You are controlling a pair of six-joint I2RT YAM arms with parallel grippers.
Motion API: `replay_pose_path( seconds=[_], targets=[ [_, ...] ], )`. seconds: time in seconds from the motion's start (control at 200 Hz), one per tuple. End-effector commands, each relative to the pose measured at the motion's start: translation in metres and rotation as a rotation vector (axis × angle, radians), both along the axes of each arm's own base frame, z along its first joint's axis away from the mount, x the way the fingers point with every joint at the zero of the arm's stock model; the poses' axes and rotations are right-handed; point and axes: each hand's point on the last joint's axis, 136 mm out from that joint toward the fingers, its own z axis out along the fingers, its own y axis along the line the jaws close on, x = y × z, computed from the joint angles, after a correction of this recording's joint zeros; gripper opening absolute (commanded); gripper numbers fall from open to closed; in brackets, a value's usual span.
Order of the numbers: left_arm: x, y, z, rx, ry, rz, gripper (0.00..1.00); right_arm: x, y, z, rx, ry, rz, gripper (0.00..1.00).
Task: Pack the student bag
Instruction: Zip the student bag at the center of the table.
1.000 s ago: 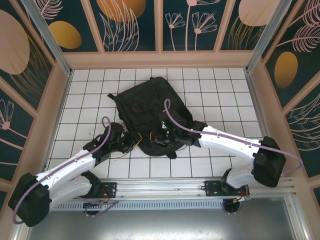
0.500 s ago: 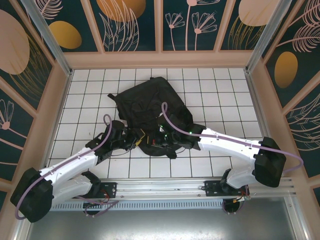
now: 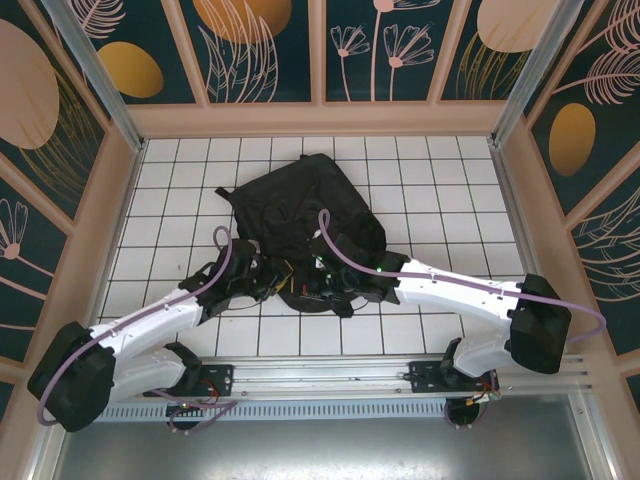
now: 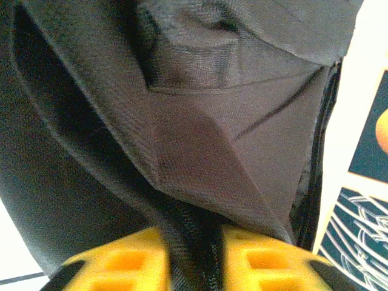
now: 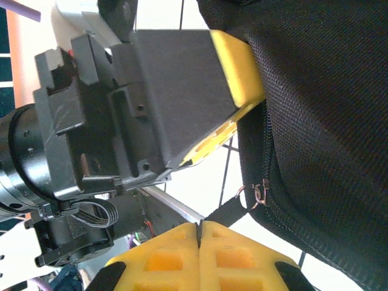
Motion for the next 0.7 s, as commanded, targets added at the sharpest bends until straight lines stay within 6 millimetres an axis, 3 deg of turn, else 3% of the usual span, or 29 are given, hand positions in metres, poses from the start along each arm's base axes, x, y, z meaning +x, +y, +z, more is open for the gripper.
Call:
replay_pose_path(
  seconds=[0.0, 0.03, 0.19, 0.39, 0.696],
  targets=[
    [0.009, -0.005, 0.014, 0.022, -0.067, -0.023, 0.06, -0.005, 0.007, 0.025, 0.065, -0.044, 0.029, 0.00],
    [0.009, -0.002, 0.014, 0.048, -0.075, -0.022, 0.00, -0.004, 0.004, 0.023, 0.051, -0.043, 0.020, 0.00],
    [0.010, 0.015, 0.020, 0.156, -0.123, -0.012, 0.00, 0.002, -0.014, 0.014, -0.047, -0.033, -0.042, 0.00],
    [0.006, 0.036, 0.011, 0.273, -0.124, -0.004, 0.00, 0.004, -0.032, 0.022, -0.075, -0.038, -0.097, 0.00],
    [0.011, 0.051, 0.016, 0.340, -0.149, 0.023, 0.00, 0.000, -0.049, 0.021, -0.068, -0.015, -0.125, 0.00]
  ],
)
